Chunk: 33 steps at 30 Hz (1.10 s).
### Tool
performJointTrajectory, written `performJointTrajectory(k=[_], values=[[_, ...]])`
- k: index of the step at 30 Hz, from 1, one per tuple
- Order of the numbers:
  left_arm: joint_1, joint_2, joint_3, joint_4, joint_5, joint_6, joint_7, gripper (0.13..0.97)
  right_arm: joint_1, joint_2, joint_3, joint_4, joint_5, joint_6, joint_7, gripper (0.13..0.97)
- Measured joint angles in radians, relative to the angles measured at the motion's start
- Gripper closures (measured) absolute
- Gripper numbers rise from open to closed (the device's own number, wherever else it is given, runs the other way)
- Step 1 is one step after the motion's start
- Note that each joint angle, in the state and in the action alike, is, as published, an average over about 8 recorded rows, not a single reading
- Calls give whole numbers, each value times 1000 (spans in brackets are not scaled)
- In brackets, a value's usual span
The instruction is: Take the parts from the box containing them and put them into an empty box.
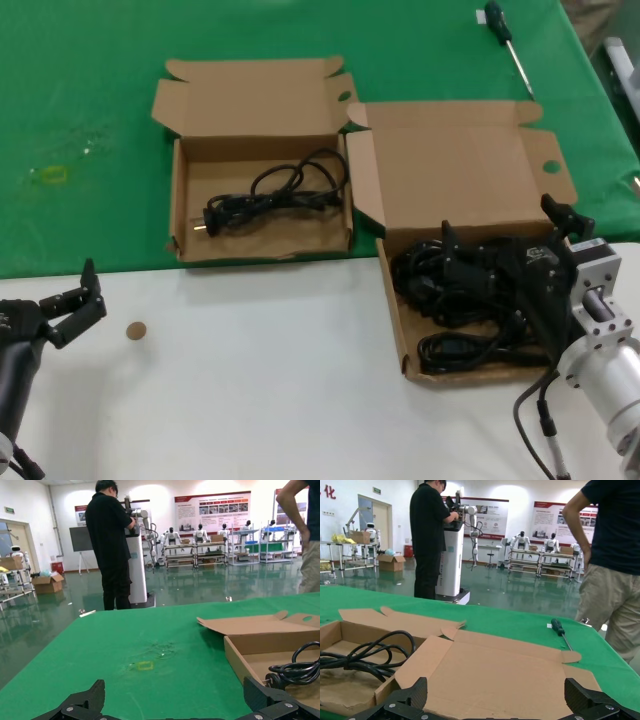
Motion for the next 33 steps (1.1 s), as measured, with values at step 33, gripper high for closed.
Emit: performJointTrajectory(k=[33], values=[[0, 0, 0, 0, 0, 0, 0, 132, 0, 0, 0, 0, 0, 0, 0, 129]])
